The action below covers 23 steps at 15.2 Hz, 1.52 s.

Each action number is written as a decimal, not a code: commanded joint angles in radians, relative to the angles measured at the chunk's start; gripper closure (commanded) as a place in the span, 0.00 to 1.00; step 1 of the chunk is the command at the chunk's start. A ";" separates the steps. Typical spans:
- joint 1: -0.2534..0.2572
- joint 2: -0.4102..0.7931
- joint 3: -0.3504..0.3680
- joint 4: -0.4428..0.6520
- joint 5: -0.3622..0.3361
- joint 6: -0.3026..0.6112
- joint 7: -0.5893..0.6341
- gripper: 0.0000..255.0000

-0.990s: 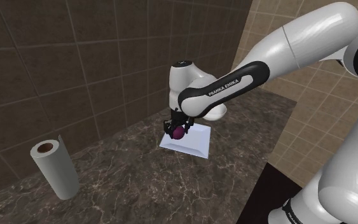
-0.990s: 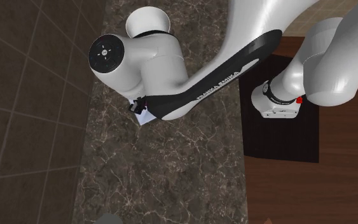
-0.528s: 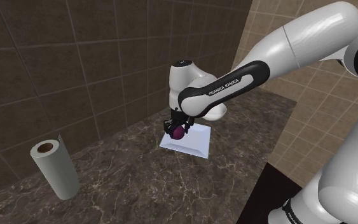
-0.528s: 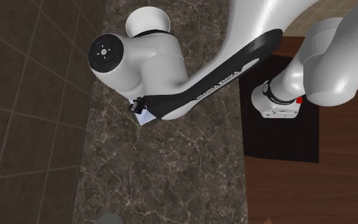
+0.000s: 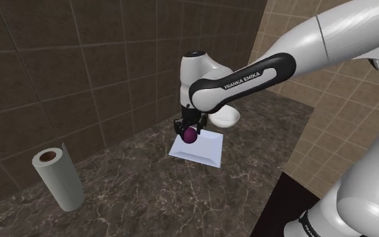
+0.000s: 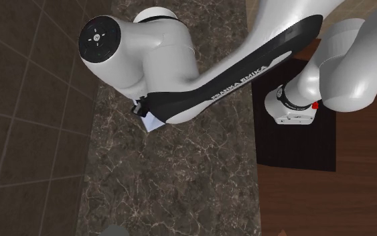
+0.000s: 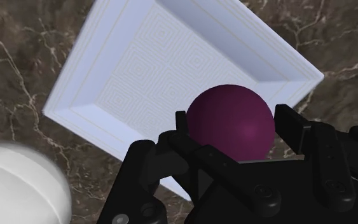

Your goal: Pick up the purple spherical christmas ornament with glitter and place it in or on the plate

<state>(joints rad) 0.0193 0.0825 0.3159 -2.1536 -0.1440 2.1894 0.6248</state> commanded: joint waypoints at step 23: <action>-0.047 -0.081 -0.042 -0.113 0.023 0.046 -0.099 1.00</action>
<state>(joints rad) -0.0263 -0.0039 0.2747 -2.2588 -0.1174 2.2211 0.5252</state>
